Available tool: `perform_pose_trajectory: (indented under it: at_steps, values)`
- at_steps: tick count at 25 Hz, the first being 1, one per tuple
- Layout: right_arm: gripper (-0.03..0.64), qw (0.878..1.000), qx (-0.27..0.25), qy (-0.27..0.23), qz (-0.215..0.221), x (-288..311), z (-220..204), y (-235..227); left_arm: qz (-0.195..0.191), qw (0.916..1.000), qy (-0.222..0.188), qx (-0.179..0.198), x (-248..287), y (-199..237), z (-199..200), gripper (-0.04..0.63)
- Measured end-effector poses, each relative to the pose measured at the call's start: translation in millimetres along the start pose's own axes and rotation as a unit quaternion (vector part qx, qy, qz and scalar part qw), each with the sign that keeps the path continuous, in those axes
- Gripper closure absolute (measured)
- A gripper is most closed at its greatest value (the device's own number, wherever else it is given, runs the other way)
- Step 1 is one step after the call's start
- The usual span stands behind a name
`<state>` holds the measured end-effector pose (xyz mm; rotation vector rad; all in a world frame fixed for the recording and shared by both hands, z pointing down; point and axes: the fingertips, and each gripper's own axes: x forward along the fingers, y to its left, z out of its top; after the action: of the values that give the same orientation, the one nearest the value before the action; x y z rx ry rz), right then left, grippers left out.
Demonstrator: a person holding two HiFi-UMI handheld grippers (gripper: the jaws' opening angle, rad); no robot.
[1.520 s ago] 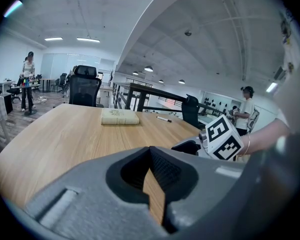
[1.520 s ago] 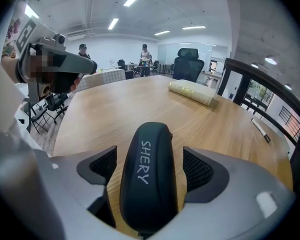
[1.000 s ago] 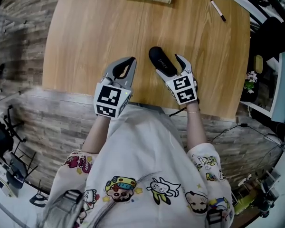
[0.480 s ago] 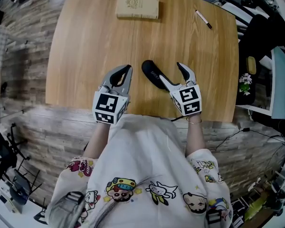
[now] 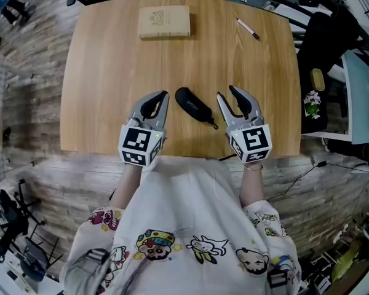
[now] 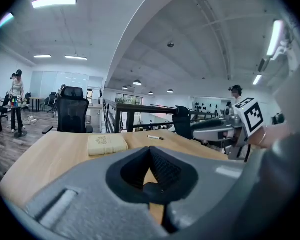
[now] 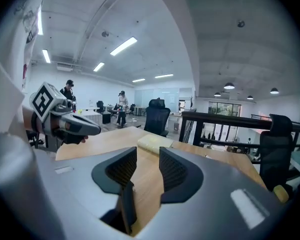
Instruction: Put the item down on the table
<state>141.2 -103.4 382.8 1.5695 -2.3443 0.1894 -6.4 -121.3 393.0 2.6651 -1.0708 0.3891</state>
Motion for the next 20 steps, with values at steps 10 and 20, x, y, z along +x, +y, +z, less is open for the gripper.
perform_pose_trajectory:
  at_steps: [10,20]
  values:
    - [0.545,0.993,0.089,-0.073,-0.024,-35,14,-18,-0.011,0.9999,-0.004,0.002,-4,-12,3,0.595]
    - [0.607,0.989,0.120,-0.082,-0.024,-52,3,-14,-0.019,0.9998,0.000,-0.005,-8,-26,-5,0.595]
